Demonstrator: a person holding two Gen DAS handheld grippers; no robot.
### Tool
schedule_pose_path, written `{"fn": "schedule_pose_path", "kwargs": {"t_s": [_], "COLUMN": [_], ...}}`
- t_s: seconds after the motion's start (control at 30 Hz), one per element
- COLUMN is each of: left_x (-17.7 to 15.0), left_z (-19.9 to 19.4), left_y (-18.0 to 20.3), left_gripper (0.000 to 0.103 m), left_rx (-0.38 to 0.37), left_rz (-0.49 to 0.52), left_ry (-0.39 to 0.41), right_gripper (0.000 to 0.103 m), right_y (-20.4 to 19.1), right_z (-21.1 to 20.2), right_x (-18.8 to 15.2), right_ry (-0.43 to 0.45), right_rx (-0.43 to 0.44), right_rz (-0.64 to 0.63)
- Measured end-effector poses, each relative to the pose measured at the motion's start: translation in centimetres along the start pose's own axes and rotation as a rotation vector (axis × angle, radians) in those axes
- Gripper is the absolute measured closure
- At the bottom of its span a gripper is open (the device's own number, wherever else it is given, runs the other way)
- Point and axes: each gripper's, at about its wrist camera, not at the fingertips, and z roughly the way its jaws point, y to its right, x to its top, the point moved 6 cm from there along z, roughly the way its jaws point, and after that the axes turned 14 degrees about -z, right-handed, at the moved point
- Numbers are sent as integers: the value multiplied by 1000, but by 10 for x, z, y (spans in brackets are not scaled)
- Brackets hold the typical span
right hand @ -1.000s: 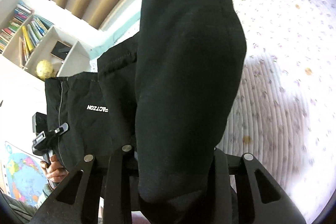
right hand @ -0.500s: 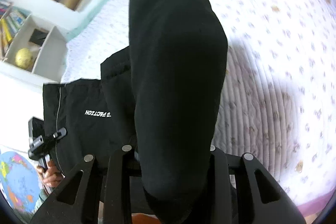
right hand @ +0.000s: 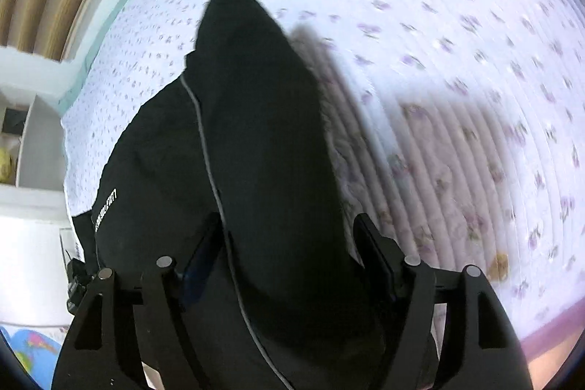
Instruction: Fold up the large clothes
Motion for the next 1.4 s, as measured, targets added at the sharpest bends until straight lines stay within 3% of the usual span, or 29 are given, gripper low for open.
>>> {"fn": "schedule_pose_path", "kwargs": {"t_s": [0.07,0.17,0.23,0.3,0.37,0.4,0.47,0.53,0.6,0.7,0.8,1.03,1.2,1.4], "left_x": [-4,-13,-21,-32,-57,-48,-67,-81,-97,-82,-114,-146,-138,-134], "left_z": [-11,-42,-71,-95,-112,-122,-136,-183,-185,-193,-186,-167,-161,-171], "left_y": [6,16,33,59,89,116,149,153,189,233,269,292,283,282], "left_gripper": [32,34,34,34,34,34,34,34,34,34,34,32,32,32], "left_rx": [40,85,96,163,248,281,332,359,375,430,522,608,591,616], "left_rz": [42,96,145,210,301,349,459,546,596,641,731,784,747,755], "left_ry": [32,107,192,288,370,404,471,525,589,670,770,804,768,848], "right_gripper": [29,29,28,28,28,28,28,28,28,27,23,20,20,17], "right_y": [4,-4,-7,-26,-41,-61,-87,-113,-132,-174,-206,-252,-270,-288], "right_z": [-6,-24,-37,-54,-75,-88,-106,-118,-130,-147,-156,-167,-163,-165], "right_x": [-4,-13,-13,-7,-1,4,12,17,17,16,7,-9,-15,-20], "right_ry": [7,11,9,42,82,119,170,201,218,249,260,270,261,276], "right_rx": [-17,-110,-211,-287,-300,-296,-277,-276,-289,-298,-319,-406,-405,-431], "right_rz": [1,-58,-127,-218,-274,-301,-329,-348,-367,-404,-415,-428,-457,-513]}}
